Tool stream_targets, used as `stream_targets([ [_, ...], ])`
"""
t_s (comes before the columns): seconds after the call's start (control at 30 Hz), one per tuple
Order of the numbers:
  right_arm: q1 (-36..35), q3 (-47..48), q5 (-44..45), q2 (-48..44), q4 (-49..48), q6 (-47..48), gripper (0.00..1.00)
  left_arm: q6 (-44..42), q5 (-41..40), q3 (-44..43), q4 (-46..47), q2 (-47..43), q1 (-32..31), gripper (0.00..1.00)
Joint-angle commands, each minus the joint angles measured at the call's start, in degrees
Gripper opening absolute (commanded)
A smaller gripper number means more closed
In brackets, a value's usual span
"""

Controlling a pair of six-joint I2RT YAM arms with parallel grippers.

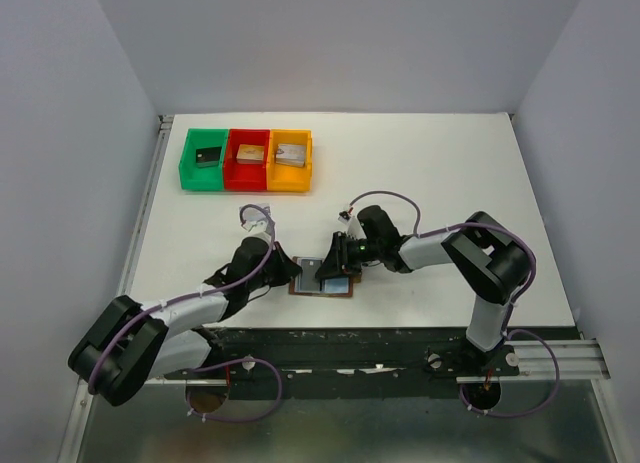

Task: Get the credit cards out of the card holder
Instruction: Remove the credit card from the card holder.

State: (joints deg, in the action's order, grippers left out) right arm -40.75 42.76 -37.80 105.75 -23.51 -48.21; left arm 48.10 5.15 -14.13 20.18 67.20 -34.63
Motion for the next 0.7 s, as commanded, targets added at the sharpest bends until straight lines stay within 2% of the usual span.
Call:
stream_targets([
  [0.0,0.1,1.1,0.4,1.5,-0.2,0.4,0.4,-0.5,-1.2,-1.1,-4.7,-4.8,-0.2,0.2],
  [0.2,0.1,1.4,0.9,1.3,0.8,0.9,0.4,-1.3,-1.8,-2.5,-7.8,-6.9,-0.2,0.21],
  [0.67,0.7,2.4,1.9,1.2,2.4,0.5,0.41,-1.3,-0.6,-1.5,-6.6,-0.3,-0.3,0.03],
])
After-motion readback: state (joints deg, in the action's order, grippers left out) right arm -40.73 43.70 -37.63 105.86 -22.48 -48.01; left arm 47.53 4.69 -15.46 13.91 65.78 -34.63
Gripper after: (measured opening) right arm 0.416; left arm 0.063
